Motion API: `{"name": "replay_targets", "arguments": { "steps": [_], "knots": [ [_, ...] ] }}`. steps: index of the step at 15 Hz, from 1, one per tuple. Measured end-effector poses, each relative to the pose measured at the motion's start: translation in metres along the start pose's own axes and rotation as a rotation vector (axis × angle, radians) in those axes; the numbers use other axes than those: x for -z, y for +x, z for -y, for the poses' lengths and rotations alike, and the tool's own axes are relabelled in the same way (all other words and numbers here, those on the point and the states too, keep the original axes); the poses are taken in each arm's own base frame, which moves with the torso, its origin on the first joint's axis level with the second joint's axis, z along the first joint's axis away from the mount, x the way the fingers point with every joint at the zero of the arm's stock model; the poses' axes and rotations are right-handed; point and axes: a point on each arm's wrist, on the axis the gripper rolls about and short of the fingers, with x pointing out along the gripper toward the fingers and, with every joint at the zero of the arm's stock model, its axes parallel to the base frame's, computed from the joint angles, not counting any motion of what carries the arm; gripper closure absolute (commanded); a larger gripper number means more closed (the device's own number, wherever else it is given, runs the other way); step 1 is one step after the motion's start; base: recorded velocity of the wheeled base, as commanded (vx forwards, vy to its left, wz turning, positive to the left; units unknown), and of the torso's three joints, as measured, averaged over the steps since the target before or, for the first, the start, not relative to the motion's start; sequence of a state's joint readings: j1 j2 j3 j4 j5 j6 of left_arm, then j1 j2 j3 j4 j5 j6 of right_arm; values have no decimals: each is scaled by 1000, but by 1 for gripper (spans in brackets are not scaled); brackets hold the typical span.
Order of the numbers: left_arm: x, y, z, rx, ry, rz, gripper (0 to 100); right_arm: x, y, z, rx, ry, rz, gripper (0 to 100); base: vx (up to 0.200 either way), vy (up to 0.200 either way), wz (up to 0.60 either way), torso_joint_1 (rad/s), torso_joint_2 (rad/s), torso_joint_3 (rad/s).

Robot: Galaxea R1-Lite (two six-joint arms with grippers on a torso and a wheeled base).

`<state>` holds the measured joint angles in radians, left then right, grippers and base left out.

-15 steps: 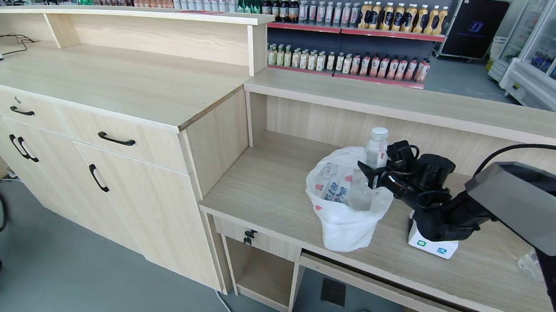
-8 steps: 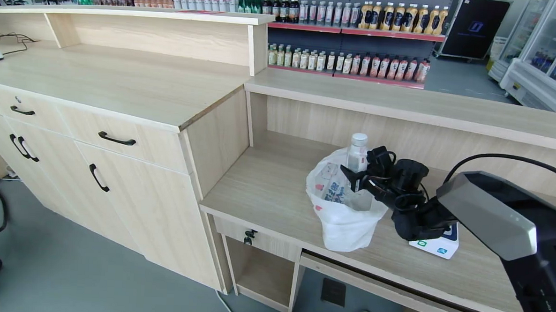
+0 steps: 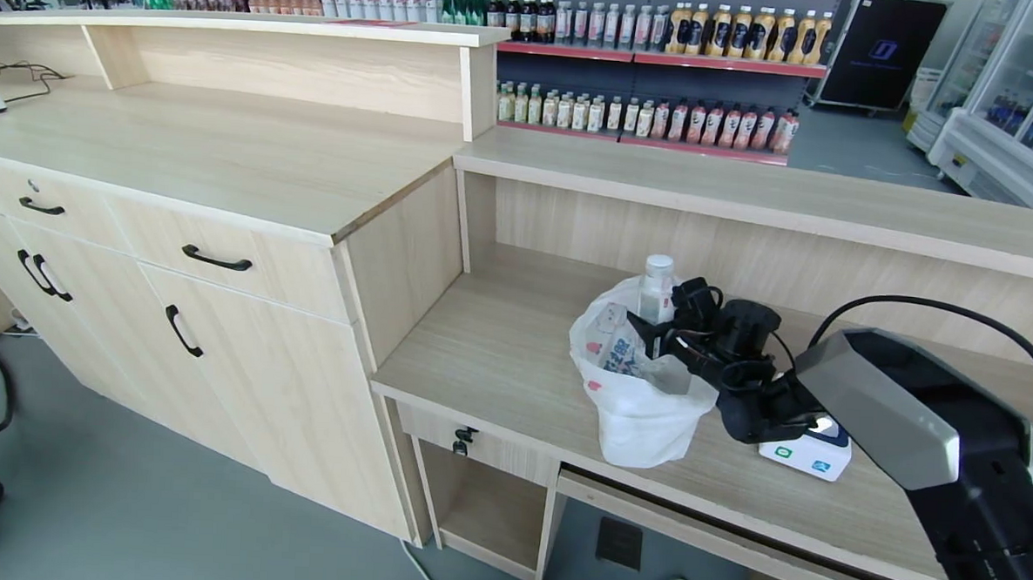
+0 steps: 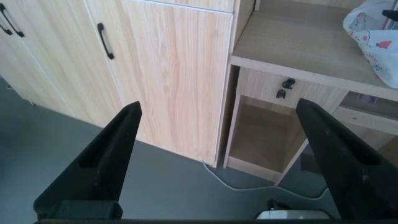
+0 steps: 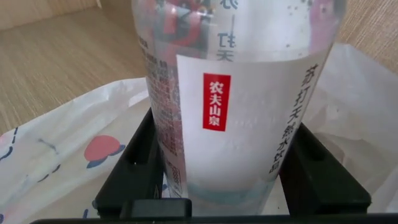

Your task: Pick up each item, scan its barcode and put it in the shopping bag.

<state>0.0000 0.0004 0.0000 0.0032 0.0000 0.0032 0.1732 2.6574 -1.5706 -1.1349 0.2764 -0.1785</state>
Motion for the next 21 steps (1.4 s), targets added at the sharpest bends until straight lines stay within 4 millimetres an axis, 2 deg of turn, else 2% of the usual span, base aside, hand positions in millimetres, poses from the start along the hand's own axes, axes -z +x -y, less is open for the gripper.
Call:
{"name": "replay_targets", "arguments": {
  "steps": [1, 4, 6, 8, 10, 14, 17, 19, 21],
  "knots": [
    [0, 0, 0, 0, 0, 0, 0, 1, 0, -1, -1, -4, -2, 0, 0, 0, 0, 0, 0, 0],
    [0, 0, 0, 0, 0, 0, 0, 3, -1, -1, -1, -2, -15, 0, 0, 0, 0, 0, 0, 0],
    [0, 0, 0, 0, 0, 0, 0, -7, -4, 1, 3, -1, -10, 0, 0, 0, 0, 0, 0, 0],
    [0, 0, 0, 0, 0, 0, 0, -32, -12, 5, 12, 1, 10, 0, 0, 0, 0, 0, 0, 0],
    [0, 0, 0, 0, 0, 0, 0, -72, -31, 9, 21, -11, 35, 0, 0, 0, 0, 0, 0, 0],
    [0, 0, 0, 0, 0, 0, 0, -125, -110, 9, 39, -63, -47, 0, 0, 0, 0, 0, 0, 0],
    [0, 0, 0, 0, 0, 0, 0, -164, -187, 9, 92, -93, -92, 0, 0, 0, -600, -2, -2, 9],
    [0, 0, 0, 1, 0, 0, 0, -182, -239, 10, 164, -95, -156, 0, 0, 0, -600, -2, 0, 0],
    [0, 0, 0, 0, 0, 0, 0, -187, -286, 20, 286, -97, -273, 0, 0, 0, -600, 0, 5, 5]
  ]
}}
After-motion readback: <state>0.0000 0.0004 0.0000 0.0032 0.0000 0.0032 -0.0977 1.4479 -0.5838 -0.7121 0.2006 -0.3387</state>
